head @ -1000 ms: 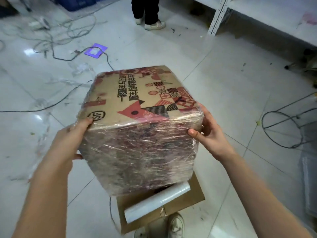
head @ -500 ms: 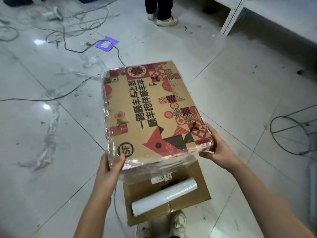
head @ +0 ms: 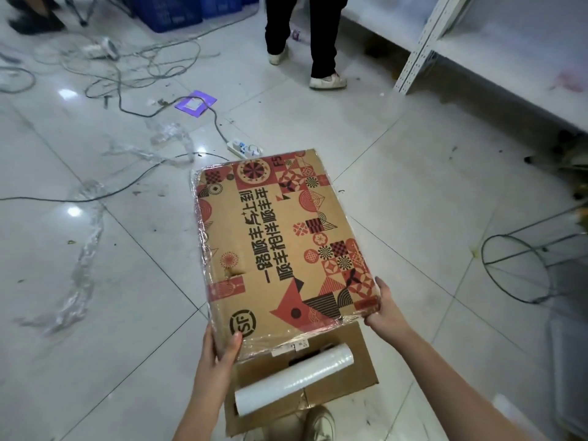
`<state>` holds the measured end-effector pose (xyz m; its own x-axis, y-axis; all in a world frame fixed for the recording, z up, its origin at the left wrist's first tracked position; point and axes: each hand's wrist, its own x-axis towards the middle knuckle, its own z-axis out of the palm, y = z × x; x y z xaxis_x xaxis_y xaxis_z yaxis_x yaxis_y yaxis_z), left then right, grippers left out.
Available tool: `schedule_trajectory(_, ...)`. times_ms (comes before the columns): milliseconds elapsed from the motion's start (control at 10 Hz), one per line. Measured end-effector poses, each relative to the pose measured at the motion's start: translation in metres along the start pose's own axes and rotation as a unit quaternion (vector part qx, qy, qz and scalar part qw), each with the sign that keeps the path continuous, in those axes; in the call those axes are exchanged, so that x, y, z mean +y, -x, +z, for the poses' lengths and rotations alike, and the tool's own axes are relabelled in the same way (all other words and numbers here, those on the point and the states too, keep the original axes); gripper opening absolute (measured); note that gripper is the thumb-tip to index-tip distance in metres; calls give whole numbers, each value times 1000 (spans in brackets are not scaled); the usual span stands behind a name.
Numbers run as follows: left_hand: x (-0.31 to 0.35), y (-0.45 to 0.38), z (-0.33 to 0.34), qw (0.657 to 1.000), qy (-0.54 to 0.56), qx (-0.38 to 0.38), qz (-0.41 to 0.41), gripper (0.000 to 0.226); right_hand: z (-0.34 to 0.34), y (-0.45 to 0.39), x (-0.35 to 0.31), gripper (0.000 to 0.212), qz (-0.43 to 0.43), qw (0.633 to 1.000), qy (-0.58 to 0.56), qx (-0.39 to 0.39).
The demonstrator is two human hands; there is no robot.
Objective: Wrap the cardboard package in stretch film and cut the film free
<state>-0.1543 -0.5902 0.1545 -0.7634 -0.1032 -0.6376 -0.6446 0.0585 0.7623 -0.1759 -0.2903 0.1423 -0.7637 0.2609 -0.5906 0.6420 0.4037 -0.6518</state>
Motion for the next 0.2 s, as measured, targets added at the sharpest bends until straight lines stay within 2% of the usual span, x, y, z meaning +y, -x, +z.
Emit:
schedule_trajectory(100,-4,11,-5,999,-8,21,-33,63,9,21,8,75,108,994,9,24)
schedule_trajectory(200,-14,26,-17,988,54,21,-145,52,21,72,29,60,177,984,8,14)
